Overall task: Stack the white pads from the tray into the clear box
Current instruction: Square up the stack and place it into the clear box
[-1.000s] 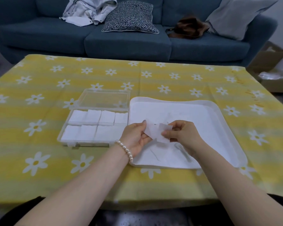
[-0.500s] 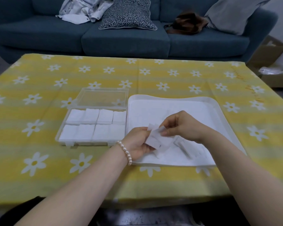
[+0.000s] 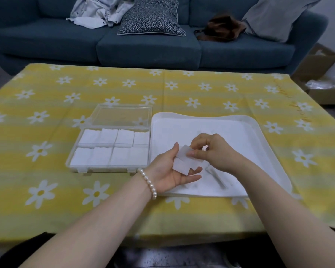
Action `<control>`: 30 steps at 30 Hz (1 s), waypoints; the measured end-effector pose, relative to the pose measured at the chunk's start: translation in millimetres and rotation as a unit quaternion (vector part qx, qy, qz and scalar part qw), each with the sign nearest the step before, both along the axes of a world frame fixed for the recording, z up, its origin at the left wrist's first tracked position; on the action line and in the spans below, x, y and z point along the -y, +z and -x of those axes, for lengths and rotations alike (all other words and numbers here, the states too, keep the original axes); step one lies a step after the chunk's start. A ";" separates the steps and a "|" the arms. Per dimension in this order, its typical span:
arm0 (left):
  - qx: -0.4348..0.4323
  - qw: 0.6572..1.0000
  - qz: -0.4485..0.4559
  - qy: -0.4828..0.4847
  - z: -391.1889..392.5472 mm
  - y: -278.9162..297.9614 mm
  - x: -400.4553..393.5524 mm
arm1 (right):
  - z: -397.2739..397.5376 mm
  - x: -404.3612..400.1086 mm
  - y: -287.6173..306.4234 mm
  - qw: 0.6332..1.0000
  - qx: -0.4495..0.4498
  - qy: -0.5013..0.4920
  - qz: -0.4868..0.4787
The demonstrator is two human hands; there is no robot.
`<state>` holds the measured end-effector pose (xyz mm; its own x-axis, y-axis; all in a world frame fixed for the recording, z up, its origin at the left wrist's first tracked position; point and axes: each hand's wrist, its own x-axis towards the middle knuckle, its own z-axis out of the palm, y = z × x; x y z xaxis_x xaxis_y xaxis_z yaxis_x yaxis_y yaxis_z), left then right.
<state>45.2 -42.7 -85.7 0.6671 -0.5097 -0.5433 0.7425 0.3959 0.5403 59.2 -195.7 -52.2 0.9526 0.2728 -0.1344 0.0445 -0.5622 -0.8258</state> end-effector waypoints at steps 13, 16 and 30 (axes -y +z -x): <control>-0.035 0.990 0.092 0.102 7.5 -0.9 13.9 | 42.6 -50.8 -16.0 0.823 -0.132 -0.359 -0.419; -0.034 0.992 0.077 0.098 7.3 -1.7 14.3 | 40.8 -57.0 -31.2 0.884 -0.012 -0.405 -0.233; 0.004 1.000 0.010 0.001 10.9 -3.2 12.4 | 33.0 -5.7 -15.2 0.919 0.261 0.072 0.287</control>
<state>34.3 -55.0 -89.0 0.6722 -0.5190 -0.5279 0.7376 0.4079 0.5381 26.2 -189.9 -67.4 0.8880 0.4278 0.1689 0.4580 -0.8559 -0.2400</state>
